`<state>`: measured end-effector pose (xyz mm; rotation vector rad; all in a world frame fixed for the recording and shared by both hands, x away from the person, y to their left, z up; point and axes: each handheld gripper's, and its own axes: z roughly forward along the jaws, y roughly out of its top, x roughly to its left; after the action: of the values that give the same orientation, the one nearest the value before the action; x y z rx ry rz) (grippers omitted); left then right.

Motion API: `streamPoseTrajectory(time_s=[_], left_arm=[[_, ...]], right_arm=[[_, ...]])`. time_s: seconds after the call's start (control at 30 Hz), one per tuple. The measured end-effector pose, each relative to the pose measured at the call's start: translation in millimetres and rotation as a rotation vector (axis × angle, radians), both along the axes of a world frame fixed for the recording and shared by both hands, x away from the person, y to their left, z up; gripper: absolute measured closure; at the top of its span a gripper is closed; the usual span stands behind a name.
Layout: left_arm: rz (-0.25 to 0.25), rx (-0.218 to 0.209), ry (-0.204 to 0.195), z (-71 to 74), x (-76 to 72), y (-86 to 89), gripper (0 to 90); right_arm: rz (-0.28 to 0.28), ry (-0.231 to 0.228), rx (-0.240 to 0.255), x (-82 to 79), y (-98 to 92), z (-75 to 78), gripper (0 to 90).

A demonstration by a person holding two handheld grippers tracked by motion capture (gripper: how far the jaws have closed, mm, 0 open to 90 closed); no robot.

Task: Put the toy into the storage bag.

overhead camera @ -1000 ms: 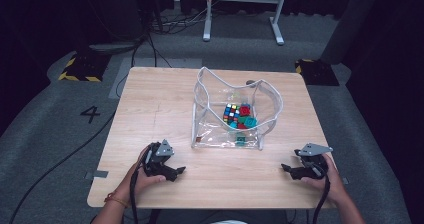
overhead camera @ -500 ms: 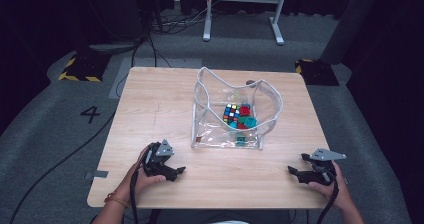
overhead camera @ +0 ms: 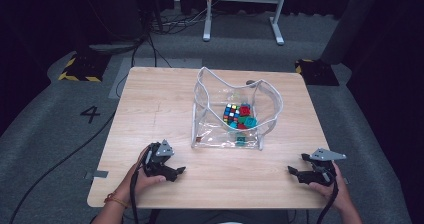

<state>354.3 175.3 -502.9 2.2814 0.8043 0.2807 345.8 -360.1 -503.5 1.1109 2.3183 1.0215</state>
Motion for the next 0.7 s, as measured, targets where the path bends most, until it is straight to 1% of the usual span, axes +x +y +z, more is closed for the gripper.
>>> streamPoseTrajectory(time_s=[0.4, 0.43, 0.47, 0.5, 0.7], left_arm=[[0.002, -0.003, 0.0, -0.1, 0.0, -0.1, 10.0], [0.001, 0.002, -0.004, 0.2, 0.3, 0.2, 10.0], [-0.003, -0.006, 0.01, -0.4, 0.3, -0.3, 9.9], [-0.004, -0.008, 0.012, -0.5, 0.4, -0.4, 9.8], [-0.004, -0.008, 0.011, -0.5, 0.5, -0.4, 9.7]], right_arm=[[0.0, 0.0, 0.0, 0.1, -0.1, 0.0, 18.4], [0.0, 0.0, 0.0, 0.1, -0.1, 0.0, 18.4], [0.0, 0.0, 0.0, 0.1, -0.1, 0.0, 18.4], [0.0, 0.0, 0.0, 0.2, -0.1, 0.0, 18.4], [0.001, 0.0, 0.0, 0.2, -0.1, 0.0, 18.3]])
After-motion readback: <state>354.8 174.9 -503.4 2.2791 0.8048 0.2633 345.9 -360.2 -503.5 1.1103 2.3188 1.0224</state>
